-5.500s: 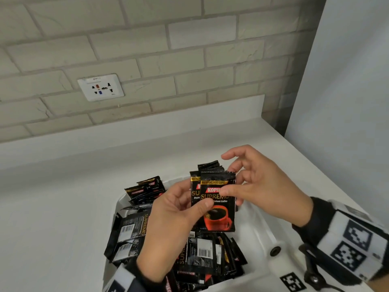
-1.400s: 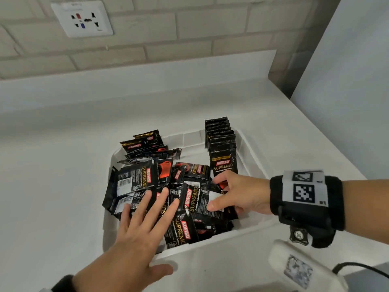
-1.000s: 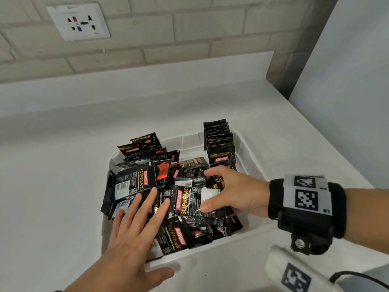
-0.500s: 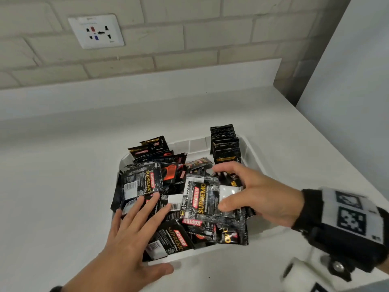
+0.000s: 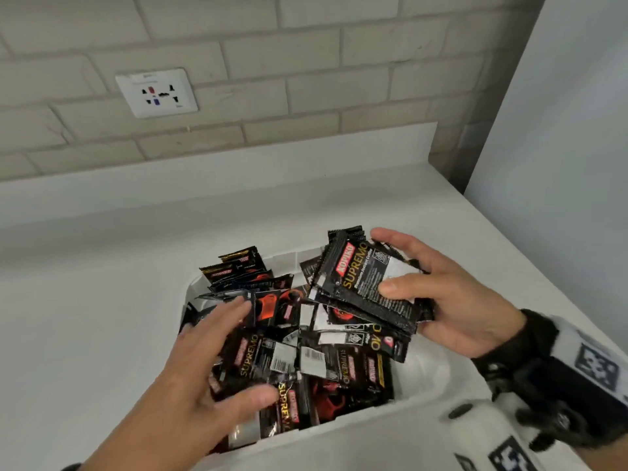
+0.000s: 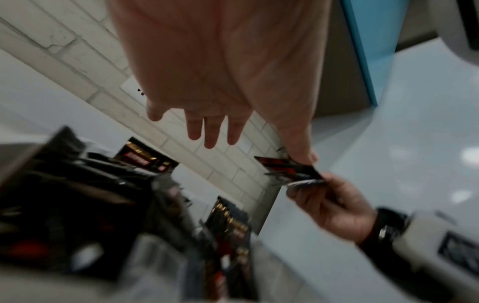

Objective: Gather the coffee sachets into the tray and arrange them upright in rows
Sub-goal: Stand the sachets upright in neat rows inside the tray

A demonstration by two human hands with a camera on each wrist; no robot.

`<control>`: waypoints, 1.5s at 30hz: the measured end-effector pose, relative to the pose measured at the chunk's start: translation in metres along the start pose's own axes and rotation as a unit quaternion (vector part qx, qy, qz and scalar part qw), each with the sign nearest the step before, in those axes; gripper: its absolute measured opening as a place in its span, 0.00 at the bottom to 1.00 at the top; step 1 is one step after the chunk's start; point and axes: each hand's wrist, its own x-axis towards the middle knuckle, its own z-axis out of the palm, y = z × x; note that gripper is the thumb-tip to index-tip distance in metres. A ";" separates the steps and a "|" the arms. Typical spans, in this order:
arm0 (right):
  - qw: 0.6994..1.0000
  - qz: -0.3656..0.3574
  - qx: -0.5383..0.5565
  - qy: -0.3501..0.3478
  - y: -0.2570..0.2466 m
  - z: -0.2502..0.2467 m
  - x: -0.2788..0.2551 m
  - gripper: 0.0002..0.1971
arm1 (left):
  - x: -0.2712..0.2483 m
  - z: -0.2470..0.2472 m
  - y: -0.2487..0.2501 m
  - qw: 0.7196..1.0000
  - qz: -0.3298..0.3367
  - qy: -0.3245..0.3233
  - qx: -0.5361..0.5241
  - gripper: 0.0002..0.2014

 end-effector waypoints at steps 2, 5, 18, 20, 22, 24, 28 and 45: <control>0.999 -0.019 0.027 -0.017 0.010 0.002 0.004 0.48 | 0.008 0.002 0.015 0.990 -0.031 0.033 -0.136 0.48; 0.998 -0.042 0.044 -0.032 0.023 0.012 0.007 0.47 | 0.025 0.015 0.029 0.941 -0.071 0.026 -0.329 0.53; 0.946 -0.089 -0.309 0.031 0.012 0.010 -0.007 0.34 | 0.059 0.044 0.052 0.798 -0.136 0.118 -0.575 0.16; 0.916 -0.113 -0.382 0.054 0.001 -0.001 -0.008 0.23 | 0.056 0.031 0.046 0.790 -0.121 0.159 -0.579 0.15; 0.877 -0.093 -0.471 0.027 -0.006 -0.008 -0.009 0.10 | 0.051 0.018 0.036 0.790 -0.106 0.192 -0.573 0.18; 0.813 -0.021 -0.579 -0.053 -0.007 -0.008 -0.010 0.12 | 0.044 0.007 0.028 0.790 -0.095 0.211 -0.568 0.16; 0.704 0.098 -0.685 -0.160 0.000 -0.001 -0.007 0.16 | 0.031 -0.006 0.014 0.790 -0.082 0.251 -0.554 0.08; 0.727 0.229 -0.584 -0.280 0.016 0.034 0.013 0.20 | 0.022 -0.014 0.003 0.786 -0.082 0.285 -0.542 0.04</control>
